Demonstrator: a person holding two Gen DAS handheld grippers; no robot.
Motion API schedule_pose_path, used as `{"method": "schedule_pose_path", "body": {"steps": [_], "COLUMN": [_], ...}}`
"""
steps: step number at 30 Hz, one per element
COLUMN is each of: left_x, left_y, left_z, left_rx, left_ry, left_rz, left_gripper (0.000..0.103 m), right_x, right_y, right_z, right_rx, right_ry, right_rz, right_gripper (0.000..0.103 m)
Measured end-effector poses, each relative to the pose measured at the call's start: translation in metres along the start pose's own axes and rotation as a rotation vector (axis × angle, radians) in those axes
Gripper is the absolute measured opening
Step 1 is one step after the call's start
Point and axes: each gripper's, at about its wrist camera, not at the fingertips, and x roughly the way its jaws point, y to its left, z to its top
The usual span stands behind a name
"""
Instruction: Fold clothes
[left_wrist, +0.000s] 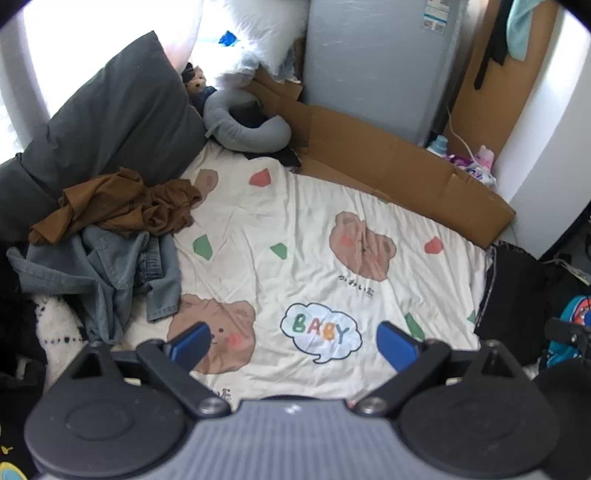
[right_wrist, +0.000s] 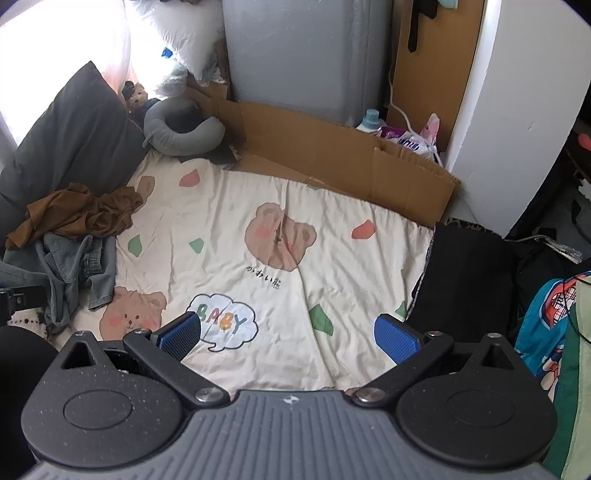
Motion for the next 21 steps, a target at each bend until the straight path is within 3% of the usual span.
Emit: {"method": "schedule_pose_path", "body": {"steps": [10,21], "left_x": [0.002,0.004], "left_y": [0.004,0.020], "left_z": [0.000,-0.003], "left_rx": [0.005,-0.035], "left_ry": [0.030,0.033], "left_rz": [0.019,0.005], "left_gripper": [0.097,0.097], "right_x": [0.008,0.004], "right_y": [0.001,0.007], "right_z": [0.000,0.001], "right_rx": [-0.016,-0.052], "right_ry": [0.067,0.039], "right_rz": [0.019,0.015], "right_gripper": [0.103,0.103]}}
